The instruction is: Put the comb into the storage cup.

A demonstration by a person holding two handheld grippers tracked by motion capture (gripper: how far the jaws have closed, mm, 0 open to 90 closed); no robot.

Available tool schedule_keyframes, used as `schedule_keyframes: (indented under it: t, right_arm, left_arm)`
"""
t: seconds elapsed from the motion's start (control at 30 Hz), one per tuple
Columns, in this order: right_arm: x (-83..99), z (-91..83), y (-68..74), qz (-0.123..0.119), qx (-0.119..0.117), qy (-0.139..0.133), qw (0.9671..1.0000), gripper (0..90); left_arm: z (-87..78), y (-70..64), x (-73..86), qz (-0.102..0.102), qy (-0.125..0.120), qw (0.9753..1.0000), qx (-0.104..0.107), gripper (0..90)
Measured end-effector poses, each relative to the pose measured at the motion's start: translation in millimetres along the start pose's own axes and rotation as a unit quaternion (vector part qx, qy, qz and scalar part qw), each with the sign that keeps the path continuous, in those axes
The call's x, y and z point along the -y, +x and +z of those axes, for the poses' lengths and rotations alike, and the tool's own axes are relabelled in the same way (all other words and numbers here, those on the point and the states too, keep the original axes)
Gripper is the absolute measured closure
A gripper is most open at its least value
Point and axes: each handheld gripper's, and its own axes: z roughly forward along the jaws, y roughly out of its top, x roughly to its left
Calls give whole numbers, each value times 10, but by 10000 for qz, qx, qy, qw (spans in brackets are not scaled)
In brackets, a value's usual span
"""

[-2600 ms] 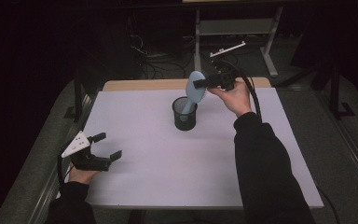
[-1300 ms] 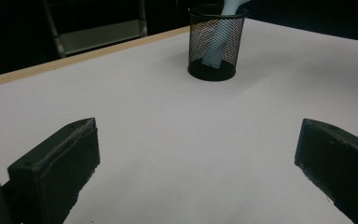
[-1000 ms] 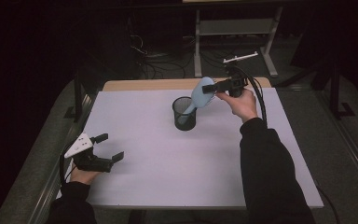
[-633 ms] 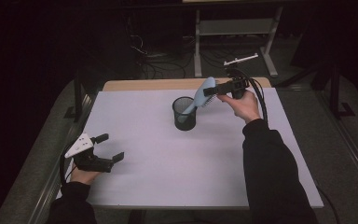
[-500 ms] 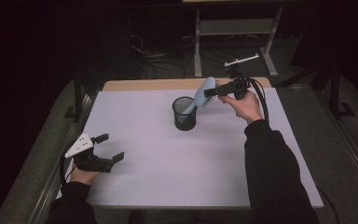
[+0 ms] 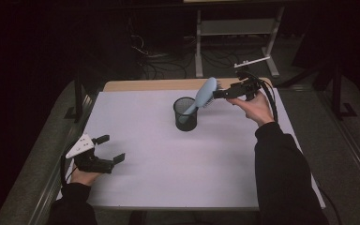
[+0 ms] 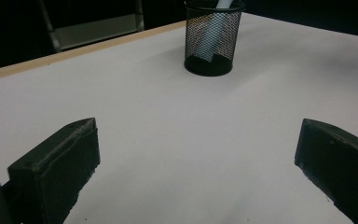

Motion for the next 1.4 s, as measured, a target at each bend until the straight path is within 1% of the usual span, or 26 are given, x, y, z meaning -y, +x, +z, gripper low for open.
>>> schedule_keyframes:
  t: [0.1, 0.43, 0.8, 1.03, 1.23, 1.33, 1.4]
  right_arm:
    - [31, -45, -30, -23, -23, -94, 10000, 0]
    - [138, -192, -143, 9, 43, -294, 9996, 0]
    - [265, -297, -207, -79, 106, -288, 9995, 0]
    - [354, -373, -238, -105, 101, -305, 9994, 0]
    - [466, -394, -247, -112, 168, -280, 9994, 0]
    - [529, -389, -248, -152, 247, -220, 9993, 0]
    - [577, -382, -253, -151, 245, -181, 9994, 0]
  left_arm:
    - [2, 2, 0, 2, 7, 10000, -5, 0]
    - [-12, 13, 0, -42, -38, 10000, -53, 0]
    - [-2, 12, 7, -40, 3, 10000, -54, 0]
    - [1, 19, 11, -55, 5, 10000, -59, 0]
    - [5, 19, 10, -51, 8, 10000, -58, 0]
    - [-5, 26, 8, -67, -12, 9999, -74, 0]
    - [-11, 30, 8, -80, -40, 9999, -91, 0]
